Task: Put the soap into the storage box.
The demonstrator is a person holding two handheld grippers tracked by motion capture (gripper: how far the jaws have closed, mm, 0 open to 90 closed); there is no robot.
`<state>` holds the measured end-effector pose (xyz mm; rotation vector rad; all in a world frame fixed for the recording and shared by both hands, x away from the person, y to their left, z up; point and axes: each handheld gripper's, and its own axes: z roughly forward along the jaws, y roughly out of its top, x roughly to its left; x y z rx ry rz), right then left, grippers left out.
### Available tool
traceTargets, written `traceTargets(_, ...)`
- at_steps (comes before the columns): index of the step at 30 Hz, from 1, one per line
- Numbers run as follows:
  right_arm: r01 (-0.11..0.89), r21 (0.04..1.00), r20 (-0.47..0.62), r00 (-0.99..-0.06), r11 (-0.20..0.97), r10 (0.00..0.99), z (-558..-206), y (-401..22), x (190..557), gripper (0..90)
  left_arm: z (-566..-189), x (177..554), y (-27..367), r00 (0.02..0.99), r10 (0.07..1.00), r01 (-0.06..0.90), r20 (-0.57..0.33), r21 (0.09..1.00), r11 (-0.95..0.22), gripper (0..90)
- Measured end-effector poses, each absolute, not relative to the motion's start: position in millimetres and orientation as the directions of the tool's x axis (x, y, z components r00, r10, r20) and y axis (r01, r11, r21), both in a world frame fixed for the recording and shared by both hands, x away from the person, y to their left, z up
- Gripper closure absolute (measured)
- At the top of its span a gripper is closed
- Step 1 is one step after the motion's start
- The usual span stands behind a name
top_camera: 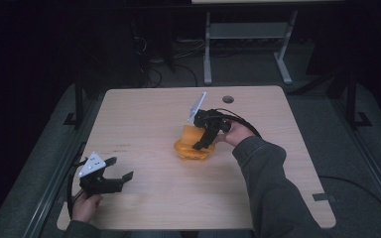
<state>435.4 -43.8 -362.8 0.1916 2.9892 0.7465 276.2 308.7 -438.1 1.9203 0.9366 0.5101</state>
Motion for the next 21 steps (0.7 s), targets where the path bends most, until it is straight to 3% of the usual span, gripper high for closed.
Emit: traceTargets(21, 0.108, 0.429, -0.003, -0.993, 0.897, 0.12, -383, -27, 440, 20.5, -438, 276, 309, 0.626, 0.779, 0.401, -0.021, 0.866, -0.299, 14.1)
